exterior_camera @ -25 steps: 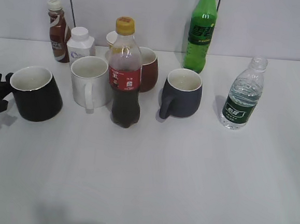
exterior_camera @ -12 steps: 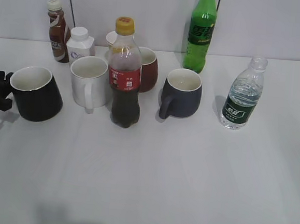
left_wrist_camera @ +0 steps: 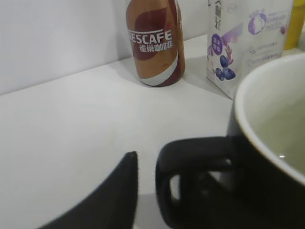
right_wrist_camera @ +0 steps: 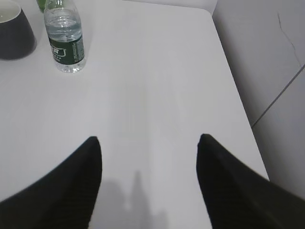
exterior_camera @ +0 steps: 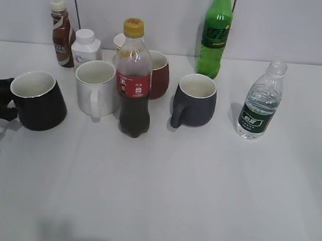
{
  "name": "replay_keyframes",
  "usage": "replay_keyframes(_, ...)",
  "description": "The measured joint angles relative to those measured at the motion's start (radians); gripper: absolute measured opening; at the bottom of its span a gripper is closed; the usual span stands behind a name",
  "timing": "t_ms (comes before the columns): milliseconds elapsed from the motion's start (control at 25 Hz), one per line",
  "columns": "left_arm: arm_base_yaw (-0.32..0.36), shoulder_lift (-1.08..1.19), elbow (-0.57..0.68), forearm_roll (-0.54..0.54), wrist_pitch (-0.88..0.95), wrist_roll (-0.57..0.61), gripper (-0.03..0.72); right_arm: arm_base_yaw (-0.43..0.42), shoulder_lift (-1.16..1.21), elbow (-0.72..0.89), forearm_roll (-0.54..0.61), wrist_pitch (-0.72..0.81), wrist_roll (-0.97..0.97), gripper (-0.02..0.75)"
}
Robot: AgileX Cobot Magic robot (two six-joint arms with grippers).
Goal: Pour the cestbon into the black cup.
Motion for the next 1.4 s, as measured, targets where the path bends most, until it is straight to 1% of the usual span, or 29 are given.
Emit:
replay_keyframes(80, 0.000, 0.005, 0.000, 0.005, -0.009, 0.000, 0.104, 0.000, 0.000, 0.000, 0.000, 0.000, 0.000, 0.486)
replay_keyframes(120, 0.000, 0.005, 0.000, 0.006, -0.016, -0.006, 0.065, 0.000, 0.000, 0.000, 0.000, 0.000, 0.000, 0.486)
replay_keyframes(280, -0.004, 0.001, 0.000, 0.006, -0.052, -0.019, 0.054, 0.000, 0.000, -0.004, 0.000, -0.013, -0.004, 0.478)
replay_keyframes(360, -0.004, -0.024, 0.004, -0.004, -0.030, -0.019, 0.051, 0.000, 0.020, -0.018, 0.000, -0.104, -0.021, 0.460)
replay_keyframes(440, -0.004, -0.059, 0.024, -0.025, -0.002, -0.019, 0.051, 0.000, 0.085, -0.023, -0.001, -0.269, -0.035, 0.447)
replay_keyframes(560, -0.004, -0.140, 0.081, -0.059, 0.008, -0.019, 0.051, 0.000, 0.263, -0.012, -0.001, -0.578, -0.042, 0.445)
replay_keyframes(760, -0.004, -0.242, 0.175, -0.079, 0.008, -0.019, 0.051, 0.000, 0.647, 0.047, -0.007, -1.205, -0.029, 0.471)
replay_keyframes(800, -0.004, -0.259, 0.188, -0.080, 0.008, -0.019, 0.051, 0.000, 0.733, 0.056, -0.007, -1.312, -0.015, 0.474)
replay_keyframes(880, -0.004, -0.276, 0.201, -0.080, 0.008, -0.019, 0.051, 0.000, 0.899, 0.071, -0.007, -1.454, 0.022, 0.477)
replay_keyframes(1080, -0.004, -0.296, 0.204, -0.080, 0.008, -0.019, 0.051, 0.000, 1.239, 0.157, -0.036, -1.706, 0.077, 0.484)
replay_keyframes(1200, -0.004, -0.299, 0.204, -0.080, -0.001, -0.055, 0.051, 0.000, 1.403, 0.223, -0.045, -1.863, 0.080, 0.489)
replay_keyframes(1280, -0.006, -0.299, 0.205, -0.080, -0.003, -0.061, 0.051, 0.000, 1.512, 0.250, -0.050, -1.974, 0.078, 0.524)
replay_keyframes(1400, -0.010, -0.299, 0.212, -0.077, -0.006, -0.064, 0.051, 0.000, 1.662, 0.258, -0.048, -2.153, 0.075, 0.631)
